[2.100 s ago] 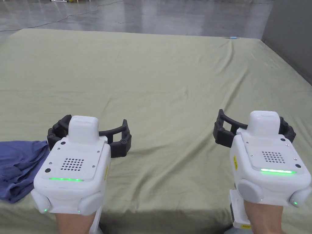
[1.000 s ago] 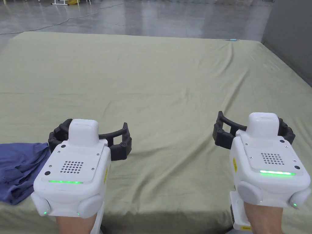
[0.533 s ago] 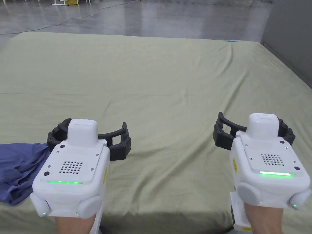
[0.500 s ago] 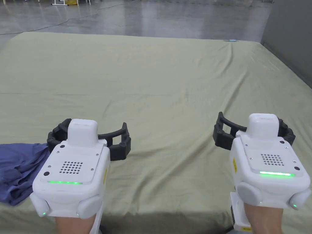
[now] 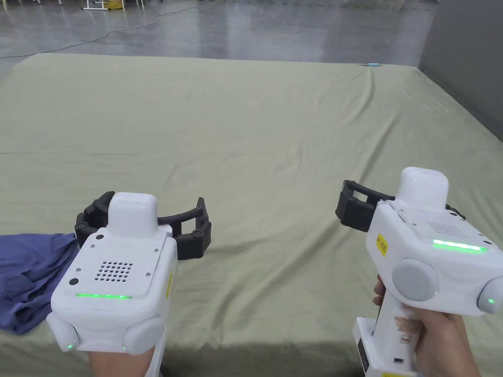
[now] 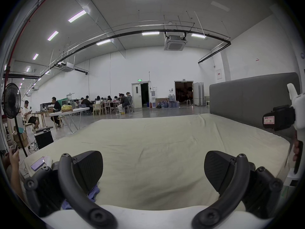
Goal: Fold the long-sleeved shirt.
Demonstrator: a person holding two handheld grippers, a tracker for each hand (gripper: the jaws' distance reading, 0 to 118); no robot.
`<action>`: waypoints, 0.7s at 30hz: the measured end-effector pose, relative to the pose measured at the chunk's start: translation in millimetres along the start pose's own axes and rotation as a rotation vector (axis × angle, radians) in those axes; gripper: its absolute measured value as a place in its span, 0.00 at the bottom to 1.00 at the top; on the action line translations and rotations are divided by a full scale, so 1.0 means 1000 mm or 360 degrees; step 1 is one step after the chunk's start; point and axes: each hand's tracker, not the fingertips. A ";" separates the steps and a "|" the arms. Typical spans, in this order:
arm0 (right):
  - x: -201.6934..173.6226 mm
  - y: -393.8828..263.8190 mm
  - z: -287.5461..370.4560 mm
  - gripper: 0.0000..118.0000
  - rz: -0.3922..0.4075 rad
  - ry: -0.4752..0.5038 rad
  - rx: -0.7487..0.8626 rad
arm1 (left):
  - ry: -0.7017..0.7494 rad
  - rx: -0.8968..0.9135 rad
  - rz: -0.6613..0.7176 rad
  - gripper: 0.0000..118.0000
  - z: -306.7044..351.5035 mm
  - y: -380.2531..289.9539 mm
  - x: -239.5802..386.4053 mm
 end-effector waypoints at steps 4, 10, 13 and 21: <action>-0.005 0.005 0.003 0.91 -0.0048 -0.0045 0.0000 | 0.0000 -0.0002 0.0002 0.99 0.000 -0.001 0.000; -0.011 0.008 0.004 0.90 -0.0103 -0.0166 0.0065 | 0.0001 -0.0005 0.0000 0.99 0.000 -0.001 -0.001; -0.013 0.009 0.003 0.90 -0.0104 -0.0258 0.0060 | 0.0004 -0.0005 0.0001 0.99 0.001 -0.001 -0.002; 0.000 0.004 0.004 0.91 -0.0018 -0.0093 0.0035 | 0.0008 -0.0012 0.0009 0.99 0.000 -0.002 -0.002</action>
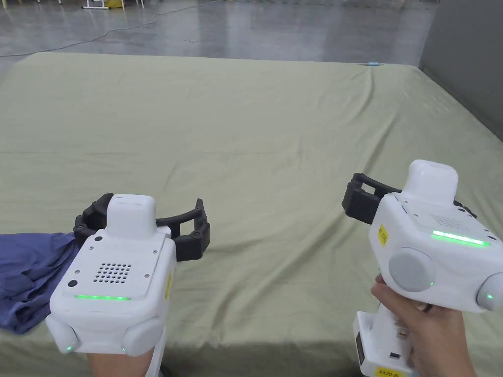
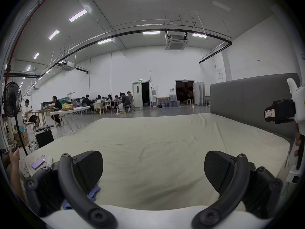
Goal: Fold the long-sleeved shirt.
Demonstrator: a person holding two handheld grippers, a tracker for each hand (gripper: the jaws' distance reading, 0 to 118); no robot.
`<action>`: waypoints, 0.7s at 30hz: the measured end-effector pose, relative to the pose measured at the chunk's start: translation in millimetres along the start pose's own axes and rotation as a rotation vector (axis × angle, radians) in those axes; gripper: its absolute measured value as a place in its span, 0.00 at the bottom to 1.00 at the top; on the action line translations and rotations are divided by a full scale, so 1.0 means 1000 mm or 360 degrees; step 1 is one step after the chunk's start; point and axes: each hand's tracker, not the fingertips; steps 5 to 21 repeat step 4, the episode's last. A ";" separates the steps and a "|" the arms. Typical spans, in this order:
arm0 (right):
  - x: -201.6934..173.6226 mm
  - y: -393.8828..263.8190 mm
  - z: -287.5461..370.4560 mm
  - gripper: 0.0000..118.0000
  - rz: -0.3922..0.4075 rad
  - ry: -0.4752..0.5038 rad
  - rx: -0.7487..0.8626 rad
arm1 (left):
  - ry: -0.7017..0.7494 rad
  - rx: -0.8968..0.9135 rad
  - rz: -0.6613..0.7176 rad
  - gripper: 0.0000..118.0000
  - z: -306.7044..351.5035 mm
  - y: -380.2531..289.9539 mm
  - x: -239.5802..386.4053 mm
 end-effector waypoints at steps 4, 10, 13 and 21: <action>0.002 -0.001 0.011 0.91 0.0005 0.0010 0.0317 | -0.0006 -0.0003 -0.0009 0.99 0.000 -0.001 0.001; 0.002 -0.001 0.011 0.91 0.0005 0.0010 0.0317 | -0.0006 -0.0003 -0.0009 0.99 0.000 -0.001 0.001; 0.002 -0.001 0.011 0.91 0.0005 0.0010 0.0317 | -0.0006 -0.0003 -0.0009 0.99 0.000 -0.001 0.001; 0.002 -0.001 0.011 0.91 0.0005 0.0010 0.0317 | -0.0006 -0.0003 -0.0009 0.99 0.000 -0.001 0.001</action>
